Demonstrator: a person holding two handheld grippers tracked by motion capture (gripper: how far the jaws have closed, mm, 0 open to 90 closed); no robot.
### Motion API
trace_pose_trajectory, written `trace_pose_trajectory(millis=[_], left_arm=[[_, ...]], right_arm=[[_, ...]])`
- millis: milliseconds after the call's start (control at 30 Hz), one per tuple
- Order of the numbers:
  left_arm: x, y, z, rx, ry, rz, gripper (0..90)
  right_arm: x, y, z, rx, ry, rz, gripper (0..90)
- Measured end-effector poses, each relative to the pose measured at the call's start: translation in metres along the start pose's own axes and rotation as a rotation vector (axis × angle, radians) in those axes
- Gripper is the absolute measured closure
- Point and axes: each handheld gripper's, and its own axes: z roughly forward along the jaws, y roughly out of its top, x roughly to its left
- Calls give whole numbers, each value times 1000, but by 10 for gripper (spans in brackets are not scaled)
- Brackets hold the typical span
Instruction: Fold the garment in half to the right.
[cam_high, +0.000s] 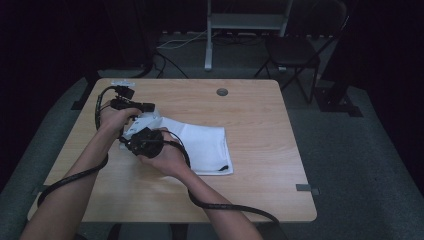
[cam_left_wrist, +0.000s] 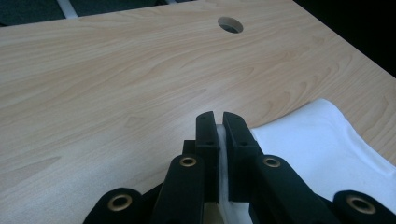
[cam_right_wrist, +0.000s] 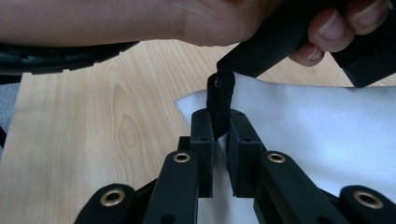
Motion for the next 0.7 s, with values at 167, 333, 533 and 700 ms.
trace_pose_trajectory(millis=[167,333,533,700], left_arm=[[2,1,-6,2,11,3,858],[8,3,-16,7,31,-6,858],[12,5,-23,17,45,1,858],[13,4,-25,18,50,-5,857]], right_arm=[[0,6,-1,-19,8,6,830],[2,12,1,-27,18,0,829],[1,16,3,-40,34,17,829],[3,19,4,-44,42,14,830]])
